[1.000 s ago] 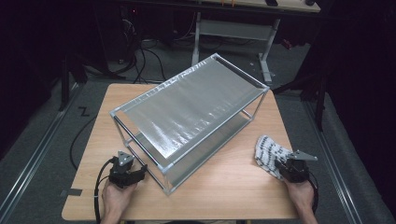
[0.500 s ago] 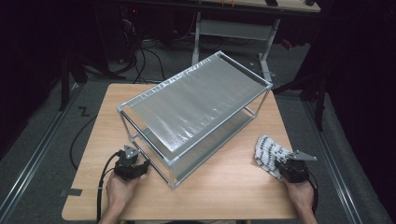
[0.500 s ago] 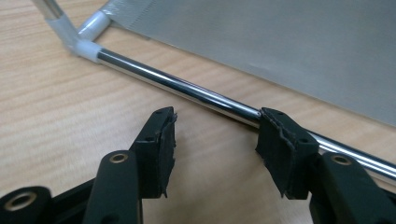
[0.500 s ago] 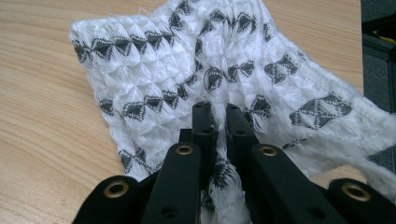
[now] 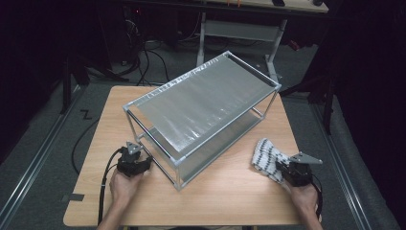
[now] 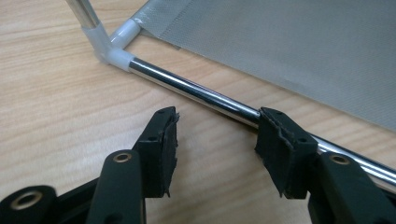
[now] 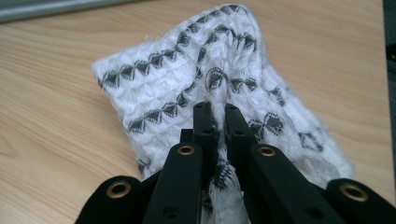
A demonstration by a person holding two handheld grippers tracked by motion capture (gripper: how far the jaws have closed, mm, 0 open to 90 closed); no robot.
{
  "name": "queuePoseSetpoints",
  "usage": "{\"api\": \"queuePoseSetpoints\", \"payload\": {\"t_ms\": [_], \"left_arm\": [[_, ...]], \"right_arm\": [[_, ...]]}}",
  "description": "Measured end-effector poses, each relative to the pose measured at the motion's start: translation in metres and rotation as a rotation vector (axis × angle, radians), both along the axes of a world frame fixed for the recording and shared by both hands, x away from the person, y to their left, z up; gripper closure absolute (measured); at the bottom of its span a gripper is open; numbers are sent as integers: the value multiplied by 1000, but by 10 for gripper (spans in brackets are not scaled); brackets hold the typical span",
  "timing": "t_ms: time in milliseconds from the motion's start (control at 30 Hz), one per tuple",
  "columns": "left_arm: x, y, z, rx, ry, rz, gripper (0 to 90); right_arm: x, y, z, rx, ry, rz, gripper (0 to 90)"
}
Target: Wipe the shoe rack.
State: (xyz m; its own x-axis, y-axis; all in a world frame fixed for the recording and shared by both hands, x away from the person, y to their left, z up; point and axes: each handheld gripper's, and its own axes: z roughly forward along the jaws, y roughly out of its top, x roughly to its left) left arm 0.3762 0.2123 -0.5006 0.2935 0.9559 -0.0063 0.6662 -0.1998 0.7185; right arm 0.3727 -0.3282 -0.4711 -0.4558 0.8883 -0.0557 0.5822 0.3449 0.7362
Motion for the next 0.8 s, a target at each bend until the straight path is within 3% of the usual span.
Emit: {"api": "queuePoseSetpoints", "payload": {"t_ms": [200,300,467,667,800], "left_arm": [[15,1,0,1,3,9,478],[19,1,0,3,4,10,469],[21,3,-1,-6,-7,7,440],[15,-1,1,5,-3,-14,399],[-3,-6,9,-19,-29,-55,370]], "right_arm": [[4,20,14,20,-30,51,866],[8,28,21,41,-37,72,866],[15,48,30,33,-60,104,866],[30,71,28,45,-55,108,866],[43,88,21,30,-48,111,866]]}}
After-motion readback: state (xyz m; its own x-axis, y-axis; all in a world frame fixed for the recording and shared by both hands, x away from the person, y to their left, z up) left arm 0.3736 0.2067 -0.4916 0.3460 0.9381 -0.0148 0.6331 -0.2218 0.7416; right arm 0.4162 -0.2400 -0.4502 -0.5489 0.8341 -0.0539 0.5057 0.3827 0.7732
